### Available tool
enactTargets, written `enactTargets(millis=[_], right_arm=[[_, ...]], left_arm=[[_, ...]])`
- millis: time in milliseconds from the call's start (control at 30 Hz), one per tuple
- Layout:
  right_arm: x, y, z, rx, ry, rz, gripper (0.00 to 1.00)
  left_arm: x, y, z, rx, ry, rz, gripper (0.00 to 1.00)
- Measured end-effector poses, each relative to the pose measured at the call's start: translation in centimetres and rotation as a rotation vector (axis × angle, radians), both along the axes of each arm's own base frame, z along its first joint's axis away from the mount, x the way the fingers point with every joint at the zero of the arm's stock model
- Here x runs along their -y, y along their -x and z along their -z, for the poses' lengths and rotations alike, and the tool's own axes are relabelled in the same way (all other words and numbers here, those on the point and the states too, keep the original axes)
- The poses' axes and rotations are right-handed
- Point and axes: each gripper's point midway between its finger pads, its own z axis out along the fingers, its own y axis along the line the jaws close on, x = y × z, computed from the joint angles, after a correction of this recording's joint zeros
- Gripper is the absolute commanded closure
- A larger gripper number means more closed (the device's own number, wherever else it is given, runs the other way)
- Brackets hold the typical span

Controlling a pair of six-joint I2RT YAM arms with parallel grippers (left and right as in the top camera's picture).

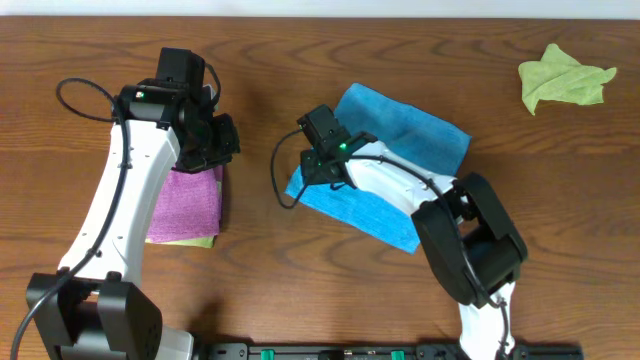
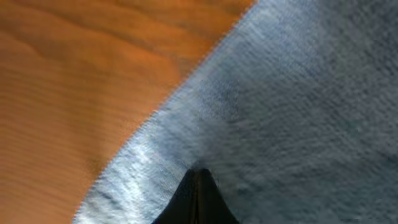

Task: Fold the cloth
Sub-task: 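Pull the blue towel's corner down-left with the right gripper to square it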

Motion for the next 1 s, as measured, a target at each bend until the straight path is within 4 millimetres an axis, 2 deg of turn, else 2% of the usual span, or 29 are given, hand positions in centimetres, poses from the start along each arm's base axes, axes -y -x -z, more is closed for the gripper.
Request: enactTargets(millis=[233, 333, 567, 667, 767, 800, 867, 933, 1000], right_arm=[[-1.7, 1.5, 0.1, -0.015, -0.011, -0.035, 0.99], [-3.0, 3.1, 0.2, -0.038, -0.012, -0.078, 0.99], [-7.1, 9.7, 0.4, -0.115, 0.013, -0.223, 0.99], [-8.6, 12.4, 0.4, -0.137, 0.020, -0.271, 0.99], [-9.3, 13.9, 0.3, -0.150, 0.024, -0.283, 0.98], [-9.3, 14.1, 0.3, -0.152, 0.024, -0.282, 0.96], [-9.2, 14.0, 0.2, -0.156, 0.021, -0.265, 0.79], [-8.7, 13.4, -0.4, -0.144, 0.021, -0.239, 0.71], [-7.8, 11.9, -1.9, -0.106, 0.013, -0.203, 0.50]], left_arm=[[-1.8, -0.5, 0.0, 0.007, -0.009, -0.049, 0.94], [-3.3, -0.7, 0.0, 0.010, -0.012, -0.078, 0.94], [-6.6, -1.0, 0.0, 0.013, -0.015, -0.163, 0.94], [-7.3, -1.0, 0.0, 0.013, -0.016, -0.185, 0.94], [-7.8, -1.0, 0.0, 0.014, -0.019, -0.194, 0.86], [-7.8, -0.9, 0.0, 0.014, -0.021, -0.192, 0.81], [-7.9, -1.0, 0.0, 0.015, -0.023, -0.188, 0.73], [-7.9, -0.9, 0.0, 0.015, -0.025, -0.184, 0.68], [-7.9, -0.9, -0.1, 0.013, -0.026, -0.184, 0.63]])
